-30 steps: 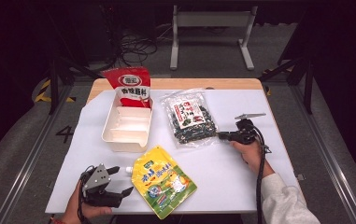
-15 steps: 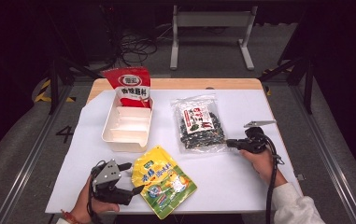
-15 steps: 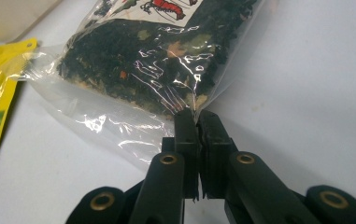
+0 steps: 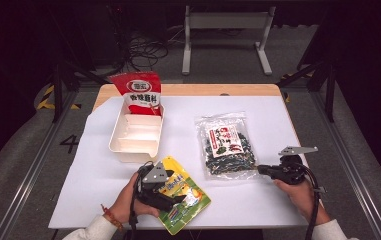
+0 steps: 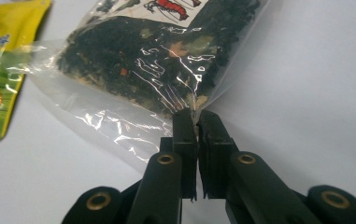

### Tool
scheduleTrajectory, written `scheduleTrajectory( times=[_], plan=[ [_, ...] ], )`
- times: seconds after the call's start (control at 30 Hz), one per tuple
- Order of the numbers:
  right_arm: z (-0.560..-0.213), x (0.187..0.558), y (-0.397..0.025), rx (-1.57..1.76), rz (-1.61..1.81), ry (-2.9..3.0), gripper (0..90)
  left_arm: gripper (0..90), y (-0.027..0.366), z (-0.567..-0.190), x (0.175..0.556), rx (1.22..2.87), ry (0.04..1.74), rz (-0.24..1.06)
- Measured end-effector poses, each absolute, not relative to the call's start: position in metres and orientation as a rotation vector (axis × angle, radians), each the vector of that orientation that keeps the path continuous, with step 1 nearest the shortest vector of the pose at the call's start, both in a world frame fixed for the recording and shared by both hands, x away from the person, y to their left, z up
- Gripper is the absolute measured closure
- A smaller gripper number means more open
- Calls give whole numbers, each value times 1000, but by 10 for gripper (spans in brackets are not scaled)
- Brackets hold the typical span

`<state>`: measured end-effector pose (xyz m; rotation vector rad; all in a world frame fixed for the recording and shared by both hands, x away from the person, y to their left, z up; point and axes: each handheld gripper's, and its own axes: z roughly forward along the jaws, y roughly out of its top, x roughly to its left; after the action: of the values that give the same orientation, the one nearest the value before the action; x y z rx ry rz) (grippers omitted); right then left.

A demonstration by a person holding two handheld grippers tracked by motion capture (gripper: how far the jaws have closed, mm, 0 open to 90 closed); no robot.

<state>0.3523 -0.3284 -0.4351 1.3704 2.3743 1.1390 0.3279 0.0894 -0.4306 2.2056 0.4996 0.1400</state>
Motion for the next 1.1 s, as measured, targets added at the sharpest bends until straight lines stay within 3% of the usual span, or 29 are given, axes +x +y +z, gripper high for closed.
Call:
scheduleTrajectory(
  times=[0.2,0.27,0.33,0.43,0.8,1.1],
  plan=[
    [-432,351,-334,1350,1120,2344,881,145,63,-432,349,2217,530,136],
    [-431,353,-332,1342,1103,2322,843,145,55,-433,359,2211,565,120],
    [-429,355,-330,1336,1099,2286,729,143,50,-435,366,2204,589,83],
    [-427,360,-325,1327,1116,2272,686,131,42,-437,375,2202,610,51],
    [-443,366,-309,1246,1003,2328,817,95,25,-445,407,2180,717,-7],
    [-447,368,-314,1253,1013,2330,860,85,20,-448,435,2094,818,-92]
  ],
)
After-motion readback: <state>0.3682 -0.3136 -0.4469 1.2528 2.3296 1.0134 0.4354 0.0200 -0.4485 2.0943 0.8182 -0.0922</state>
